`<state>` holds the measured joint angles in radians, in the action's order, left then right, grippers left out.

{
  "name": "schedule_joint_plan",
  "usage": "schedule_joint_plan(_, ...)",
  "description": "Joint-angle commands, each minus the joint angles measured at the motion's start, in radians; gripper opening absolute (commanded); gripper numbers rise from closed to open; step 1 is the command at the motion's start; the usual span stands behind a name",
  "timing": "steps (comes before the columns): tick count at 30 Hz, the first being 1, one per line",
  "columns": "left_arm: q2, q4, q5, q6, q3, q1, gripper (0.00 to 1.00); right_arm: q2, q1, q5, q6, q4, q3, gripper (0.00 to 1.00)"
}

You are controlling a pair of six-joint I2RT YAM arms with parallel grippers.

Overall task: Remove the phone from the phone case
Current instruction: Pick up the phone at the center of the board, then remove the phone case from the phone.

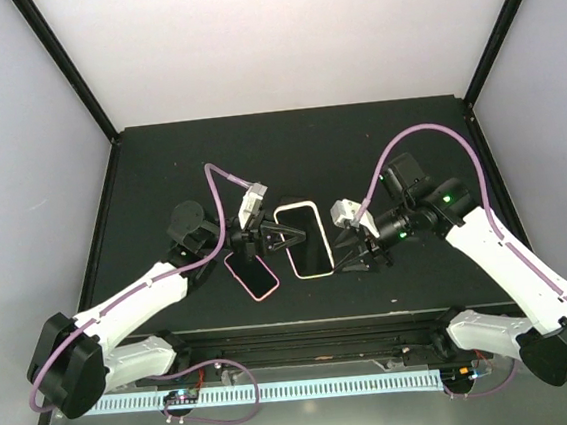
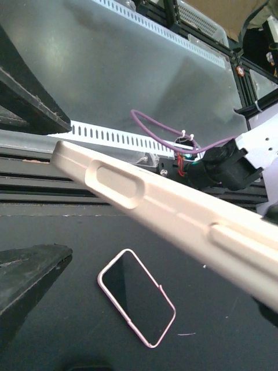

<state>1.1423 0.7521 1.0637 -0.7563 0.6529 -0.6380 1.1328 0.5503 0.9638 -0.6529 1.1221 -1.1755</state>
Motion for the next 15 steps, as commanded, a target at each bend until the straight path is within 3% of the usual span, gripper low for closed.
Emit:
schedule_joint_plan(1, -0.011, 0.073, 0.023, -0.017, 0.048, 0.004, 0.02, 0.002, 0.008, 0.063, -0.037, 0.022, -0.034, 0.52)
schedule_joint_plan(15, -0.018, 0.099, 0.035, -0.07, 0.038, 0.004, 0.02, 0.031, 0.034, 0.001, -0.106, 0.001, -0.052, 0.33)
